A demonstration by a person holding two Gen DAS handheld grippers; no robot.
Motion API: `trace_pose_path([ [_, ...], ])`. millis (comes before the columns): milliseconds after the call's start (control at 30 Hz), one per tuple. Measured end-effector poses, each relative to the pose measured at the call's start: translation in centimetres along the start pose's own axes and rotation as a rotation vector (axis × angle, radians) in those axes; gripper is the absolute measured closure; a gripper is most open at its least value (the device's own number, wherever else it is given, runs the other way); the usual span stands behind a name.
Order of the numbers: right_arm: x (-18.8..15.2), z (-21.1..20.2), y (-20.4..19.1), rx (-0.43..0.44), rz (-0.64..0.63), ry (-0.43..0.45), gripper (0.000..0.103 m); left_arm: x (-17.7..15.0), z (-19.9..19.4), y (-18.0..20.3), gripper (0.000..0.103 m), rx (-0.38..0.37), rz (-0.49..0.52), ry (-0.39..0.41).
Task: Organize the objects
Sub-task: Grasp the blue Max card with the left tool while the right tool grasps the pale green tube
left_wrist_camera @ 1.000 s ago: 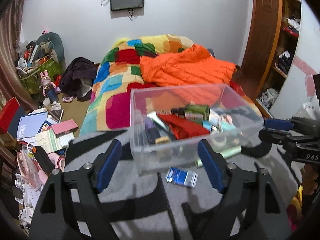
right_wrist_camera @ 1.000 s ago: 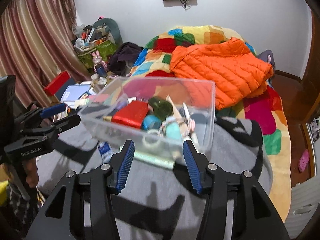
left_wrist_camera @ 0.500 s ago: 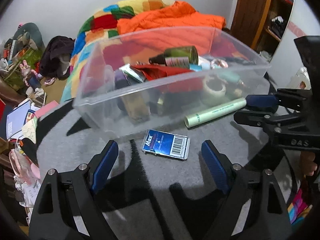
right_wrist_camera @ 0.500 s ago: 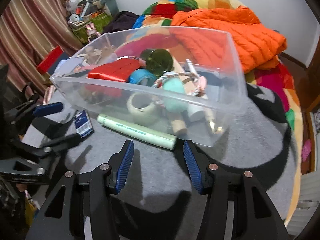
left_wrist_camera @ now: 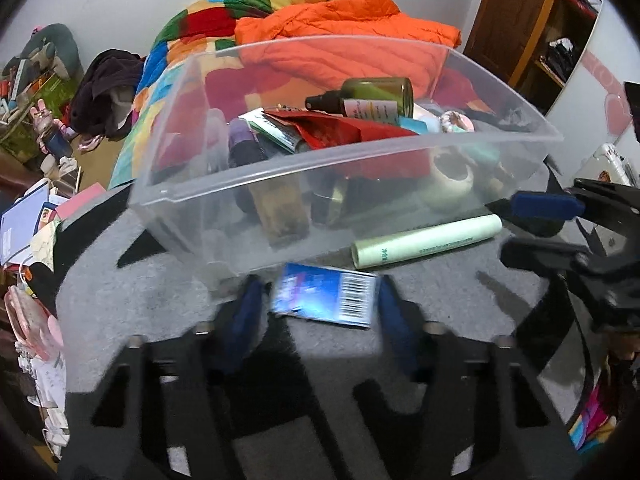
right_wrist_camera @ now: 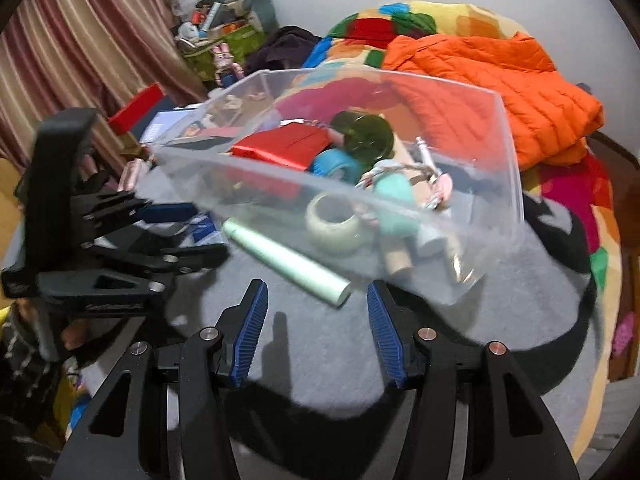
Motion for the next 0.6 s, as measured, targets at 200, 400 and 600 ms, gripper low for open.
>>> trace_pose_path([
  [200, -0.1, 1.5, -1.6, -0.038, -0.054, -0.029, 0.056, -1.2, -1.1, -0.7, 0.055, -0.020, -0.024, 0.025],
  [400, -1.9, 0.8, -3.3, 0.024, -0.144, -0.055, 0.064, -2.5, -2.9, -0.5, 0.055, 0.003, -0.021, 0.058],
  [600, -0.8, 2.1, -4.6, -0.051, -0.165, -0.037, 0.064, -2.6, -4.5, -0.7, 0.055, 0.030, -0.026, 0.106],
])
Point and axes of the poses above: each gripper's, at about its wrist camera, not at the fingertips, and z roughly the way its jaws point, y to its right, x to its top, the point moved 1 cm from there along z, roughly the way its jaws point, and after that the axes turned 14 degrees about z, right-handed, at the moved point
